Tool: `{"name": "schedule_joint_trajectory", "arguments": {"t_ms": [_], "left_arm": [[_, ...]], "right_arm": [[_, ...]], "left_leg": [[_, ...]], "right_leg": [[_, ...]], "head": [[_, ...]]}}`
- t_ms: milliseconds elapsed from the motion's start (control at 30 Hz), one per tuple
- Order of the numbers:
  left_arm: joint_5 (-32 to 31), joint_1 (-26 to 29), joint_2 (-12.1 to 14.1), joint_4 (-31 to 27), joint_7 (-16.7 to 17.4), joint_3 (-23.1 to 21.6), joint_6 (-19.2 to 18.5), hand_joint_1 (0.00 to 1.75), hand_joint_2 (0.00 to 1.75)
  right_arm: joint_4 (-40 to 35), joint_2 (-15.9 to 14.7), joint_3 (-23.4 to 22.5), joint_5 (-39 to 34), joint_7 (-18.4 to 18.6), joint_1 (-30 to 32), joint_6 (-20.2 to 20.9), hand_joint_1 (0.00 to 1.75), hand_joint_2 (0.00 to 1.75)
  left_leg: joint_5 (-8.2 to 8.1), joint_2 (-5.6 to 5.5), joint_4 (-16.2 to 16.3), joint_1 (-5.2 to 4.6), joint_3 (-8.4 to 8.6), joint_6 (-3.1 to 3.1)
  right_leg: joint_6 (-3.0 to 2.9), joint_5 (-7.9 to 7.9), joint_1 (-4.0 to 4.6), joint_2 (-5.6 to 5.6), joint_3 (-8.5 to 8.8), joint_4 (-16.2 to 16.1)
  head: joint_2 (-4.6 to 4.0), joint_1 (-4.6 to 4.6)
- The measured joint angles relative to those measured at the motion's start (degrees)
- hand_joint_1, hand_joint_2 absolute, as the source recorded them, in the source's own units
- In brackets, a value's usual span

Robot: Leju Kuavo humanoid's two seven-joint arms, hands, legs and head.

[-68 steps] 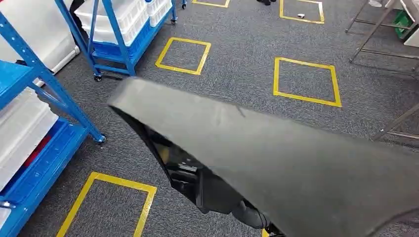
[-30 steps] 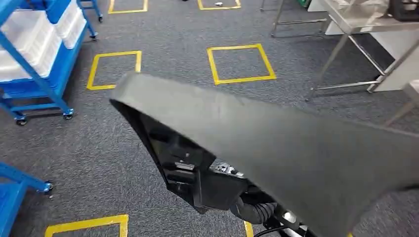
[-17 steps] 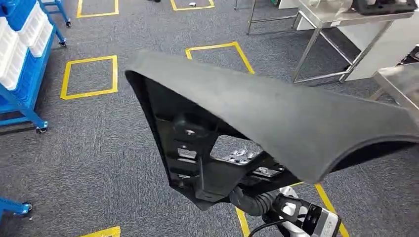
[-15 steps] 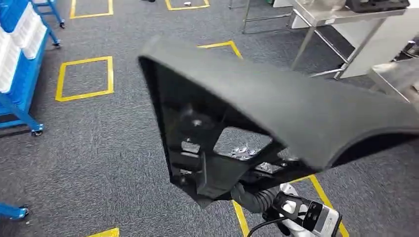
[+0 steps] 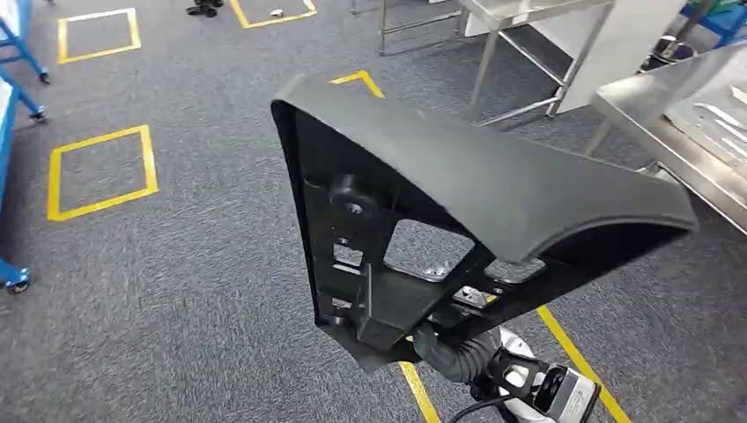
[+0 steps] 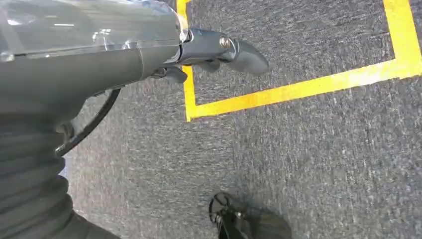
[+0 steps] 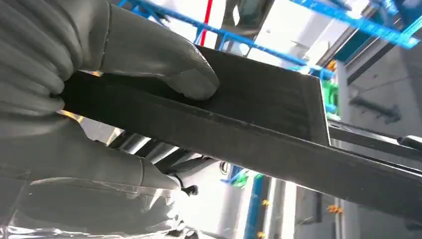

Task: Take the parts from the cabinet and place them on the table.

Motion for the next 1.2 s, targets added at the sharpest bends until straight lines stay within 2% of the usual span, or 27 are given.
{"name": "schedule_joint_trajectory", "arguments": {"t_ms": [33,67,133,167,200,233,300,333,400,467,500,533,600,633,667,700,800,833,867,900,933,1000,1033,1067,1133,1167,1200], "left_arm": [[0.00,0.18,0.02,0.00,0.02,0.02,0.00,0.00,1.75],[0.00,0.23,0.04,0.00,0.02,0.04,0.00,0.00,1.75],[-0.07,0.18,0.13,0.00,0.13,0.04,0.22,0.00,1.75],[-0.07,0.22,0.13,0.00,0.17,0.04,0.31,0.00,1.75],[-0.07,0.19,0.11,0.00,0.20,0.07,0.31,0.00,1.75],[-0.05,0.11,0.11,0.00,0.20,0.07,0.31,0.00,1.75],[-0.07,-0.05,0.13,0.00,0.15,0.09,0.24,0.00,1.75],[-0.15,-0.18,0.04,0.00,0.15,0.09,0.11,0.00,1.75],[-0.46,-0.36,0.04,0.00,0.04,0.09,-0.07,0.00,1.75],[-0.48,-0.16,0.04,0.00,0.00,0.09,-0.28,0.00,1.75],[-0.48,-0.10,0.04,0.00,0.00,0.09,-0.31,0.00,1.75],[-0.55,-0.10,0.04,0.00,0.00,0.09,-0.35,0.00,1.75],[-0.70,-0.16,0.02,0.00,0.00,0.07,-0.46,0.00,1.75],[-0.85,-0.20,0.02,0.00,0.02,0.07,-0.48,0.00,1.75],[-0.94,-0.22,-0.04,0.00,0.02,0.07,-0.50,0.00,1.75],[-0.98,-0.22,-0.11,0.00,0.02,0.07,-0.57,0.00,1.75],[-1.01,-0.42,-0.13,0.00,0.02,0.07,-0.59,0.00,1.75],[-1.01,-0.64,-0.13,0.00,0.02,0.04,-0.61,0.00,1.75],[-1.01,-0.64,-0.09,0.00,0.00,0.02,-0.61,0.00,1.75],[-1.01,-0.59,-0.07,0.00,0.00,0.02,-0.61,0.00,1.75],[-1.03,-0.58,-0.09,0.00,0.02,0.02,-0.66,0.00,1.75],[-1.03,-0.23,-0.09,0.00,0.02,0.02,-0.66,0.00,1.75],[-1.01,-0.05,-0.07,0.00,0.07,0.02,-0.66,0.00,1.75],[-0.98,-0.02,-0.07,0.00,0.09,0.04,-0.66,0.00,1.75],[-1.01,-0.10,0.00,0.00,0.09,0.02,-0.63,0.00,1.75],[-1.03,-0.03,0.00,0.00,0.11,0.02,-0.66,0.00,1.75],[-1.05,-0.04,0.00,0.00,0.09,0.02,-0.72,0.00,1.75]], "right_arm": [[0.02,0.00,0.00,0.00,0.00,0.37,-0.02,1.73,1.75],[0.00,0.00,0.00,0.02,0.00,0.61,0.00,1.73,1.75],[0.00,0.00,0.00,0.11,0.00,0.67,0.04,1.73,1.75],[0.00,0.00,0.00,0.11,0.00,0.67,0.07,1.73,1.75],[0.00,0.00,-0.02,0.09,0.00,0.56,0.09,1.73,1.75],[-0.02,0.00,-0.07,0.07,0.00,0.67,0.39,1.73,1.75],[-0.13,0.00,-0.13,0.13,0.00,0.79,0.83,1.73,1.75],[-0.15,0.00,-0.24,0.13,0.00,0.74,0.87,1.73,1.75],[-0.17,-0.02,-0.52,0.09,0.00,0.52,1.40,1.73,1.75],[-0.15,-0.02,-0.55,0.11,0.00,0.46,1.88,1.73,1.75],[-0.09,-0.02,-0.55,0.11,0.00,0.54,1.90,1.73,1.75],[-0.07,-0.02,-0.55,0.15,0.00,0.58,1.90,1.73,1.75],[0.02,-0.09,-0.61,0.85,0.00,0.58,1.75,1.73,1.75],[0.02,-0.09,-0.61,1.27,0.00,0.56,1.66,1.73,1.75],[0.02,-0.09,-0.61,1.38,0.00,0.51,1.64,1.73,1.75],[0.04,-0.09,-0.61,1.42,0.00,0.40,1.55,1.73,1.75],[0.04,-0.09,-0.74,1.51,0.00,0.55,1.38,1.73,1.75],[-0.02,-0.09,-0.77,1.57,0.00,0.50,1.35,1.73,1.75],[-0.11,-0.09,-0.79,1.62,0.00,0.71,1.29,1.73,1.75],[-0.11,-0.09,-0.81,1.60,0.00,0.33,1.25,1.73,1.75],[-0.04,-0.07,-0.81,1.66,0.00,0.23,1.25,1.73,1.75],[0.11,-0.04,-0.81,1.68,0.00,0.40,1.27,1.73,1.75],[0.22,-0.04,-0.79,1.68,0.00,0.47,1.31,1.73,1.75],[0.26,-0.04,-0.79,1.70,0.00,0.57,1.40,1.73,1.75],[0.26,-0.04,-0.79,1.73,0.00,0.56,1.33,1.73,1.75],[0.28,-0.04,-0.79,1.88,0.00,0.56,1.18,1.73,1.75],[0.28,-0.04,-0.79,2.21,0.00,0.48,1.00,1.73,1.75]], "left_leg": [[0.51,0.00,1.07,0.01,-0.88,-0.14],[2.50,-0.02,-0.78,0.06,-0.39,-0.26],[7.93,-0.78,-9.50,0.36,3.16,-0.47],[9.37,-2.43,-13.52,0.69,4.78,-0.58],[8.16,-4.48,-14.86,0.85,5.44,-0.39],[8.17,-3.91,-14.29,0.63,5.24,0.31],[8.19,-3.07,-14.32,0.25,5.27,1.03],[8.41,-2.54,-14.73,0.72,5.35,1.38],[8.49,-1.43,-15.11,0.67,5.71,2.05],[8.35,-0.27,-15.11,0.47,5.70,2.24],[8.25,0.37,-15.10,0.43,5.70,2.23],[8.13,1.06,-15.08,0.39,5.75,2.24],[7.85,2.09,-15.10,0.35,6.12,2.14],[7.62,2.63,-15.14,0.31,6.51,2.07],[7.43,3.13,-15.23,0.30,6.87,1.89],[7.21,3.44,-15.19,-0.03,7.01,1.54],[7.03,4.97,-15.82,0.05,7.63,0.86],[6.84,5.50,-16.07,-0.22,8.29,0.34],[6.12,4.06,-15.27,0.09,8.39,0.19],[4.39,1.97,-12.34,0.02,7.06,0.21],[2.34,0.79,-8.11,0.08,5.00,0.13],[-0.59,-0.04,0.64,0.08,0.10,-0.12],[0.09,-0.06,1.62,0.08,-0.90,-0.20],[2.22,-0.08,-0.30,0.09,-0.50,-0.22],[8.49,-0.98,-10.00,0.25,3.23,-0.17],[9.81,-3.36,-14.03,0.53,4.60,-0.06],[8.74,-4.66,-15.22,0.56,5.35,0.05]], "right_leg": [[0.02,-0.03,-0.02,0.76,0.02,0.09],[0.20,-0.16,-0.15,1.59,0.09,0.25],[0.73,-0.60,-0.48,3.04,0.17,0.98],[1.00,-1.03,-0.57,3.54,-0.04,1.59],[1.54,-1.49,-0.22,4.20,-0.71,2.74],[1.80,-1.31,-0.57,4.77,-1.01,2.58],[2.33,-1.10,-0.71,5.60,-1.13,2.31],[2.58,-1.20,-0.60,6.09,-1.26,2.52],[3.09,-3.46,-0.41,1.07,-2.61,5.74],[3.63,-7.48,-0.78,-0.43,-7.12,14.44],[3.74,-8.39,-0.91,-0.59,-8.92,17.71],[3.80,-7.96,-1.01,-0.71,-9.83,18.98],[3.51,-3.97,-0.94,-0.97,-7.35,13.55],[3.02,-1.14,-0.75,-1.74,-4.39,7.81],[2.37,0.16,-0.24,-3.83,-1.86,2.80],[2.04,-0.76,0.42,-5.10,-1.46,2.10],[1.55,-0.71,0.56,-3.29,-1.69,1.94],[1.16,-0.40,0.36,-2.51,-1.16,0.93],[1.04,0.04,-0.19,-2.14,-0.17,0.10],[0.75,0.09,-0.38,-1.61,0.14,-0.16],[0.54,0.09,-0.44,-1.12,0.14,-0.13],[0.33,-0.06,-0.29,0.30,0.17,-0.05],[0.31,-0.11,-0.28,1.13,0.21,0.02],[0.43,-0.26,-0.31,1.89,0.35,0.14],[0.87,-0.79,-0.47,3.34,0.72,0.68],[1.12,-1.20,-0.57,3.81,0.55,1.17],[1.55,-1.55,-0.24,4.42,0.09,1.92]], "head": [[0.00,0.00],[0.00,0.00],[0.00,0.00],[0.00,0.00],[0.00,0.00],[0.00,0.02],[0.00,0.02],[0.00,0.02],[0.00,0.04],[0.00,0.04],[0.00,0.04],[0.00,0.04],[0.00,0.04],[0.00,0.04],[0.00,0.04],[0.00,0.04],[0.00,0.04],[0.00,0.02],[0.00,0.06],[0.00,-0.02],[0.00,0.00],[0.00,-0.02],[0.00,-0.02],[0.00,0.00],[0.00,-0.02],[0.00,0.00],[0.00,0.00]]}}
